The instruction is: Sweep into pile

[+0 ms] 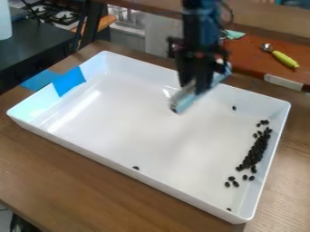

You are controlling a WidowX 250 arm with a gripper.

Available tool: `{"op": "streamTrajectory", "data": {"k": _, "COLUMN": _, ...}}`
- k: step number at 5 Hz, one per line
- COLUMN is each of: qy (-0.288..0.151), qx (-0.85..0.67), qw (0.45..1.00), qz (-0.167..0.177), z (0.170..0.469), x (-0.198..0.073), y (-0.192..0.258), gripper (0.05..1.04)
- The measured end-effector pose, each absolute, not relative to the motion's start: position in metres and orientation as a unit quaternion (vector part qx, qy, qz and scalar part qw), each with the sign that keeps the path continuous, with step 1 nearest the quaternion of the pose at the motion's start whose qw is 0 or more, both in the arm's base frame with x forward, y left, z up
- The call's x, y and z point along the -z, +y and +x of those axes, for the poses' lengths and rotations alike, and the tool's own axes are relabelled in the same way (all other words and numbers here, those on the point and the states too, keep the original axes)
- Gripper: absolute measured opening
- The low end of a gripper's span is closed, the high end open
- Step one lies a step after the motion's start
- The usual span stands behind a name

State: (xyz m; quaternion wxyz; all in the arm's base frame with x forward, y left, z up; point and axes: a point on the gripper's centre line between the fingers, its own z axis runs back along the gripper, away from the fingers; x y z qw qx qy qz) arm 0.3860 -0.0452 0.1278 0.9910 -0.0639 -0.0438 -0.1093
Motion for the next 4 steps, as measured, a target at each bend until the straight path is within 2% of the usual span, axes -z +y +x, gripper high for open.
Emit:
{"op": "streamTrajectory", "data": {"k": 1, "qy": -0.043, "qx": 0.102, "qw": 0.992, "qz": -0.065, "z": 0.384, "x": -0.134, "y": -0.017, "gripper": 0.351}}
{"op": "streamTrajectory", "data": {"k": 2, "qy": -0.03, "qx": 0.075, "qw": 0.996, "qz": -0.038, "z": 0.376, "x": -0.122, "y": 0.03, "gripper": 0.351}}
{"op": "streamTrajectory", "data": {"k": 3, "qy": 0.004, "qx": 0.066, "qw": 0.998, "qz": -0.008, "z": 0.35, "x": -0.081, "y": 0.061, "gripper": 0.351}}
{"op": "streamTrajectory", "data": {"k": 4, "qy": 0.006, "qx": 0.079, "qw": 0.996, "qz": 0.03, "z": 0.333, "x": -0.07, "y": 0.082, "gripper": 0.351}}
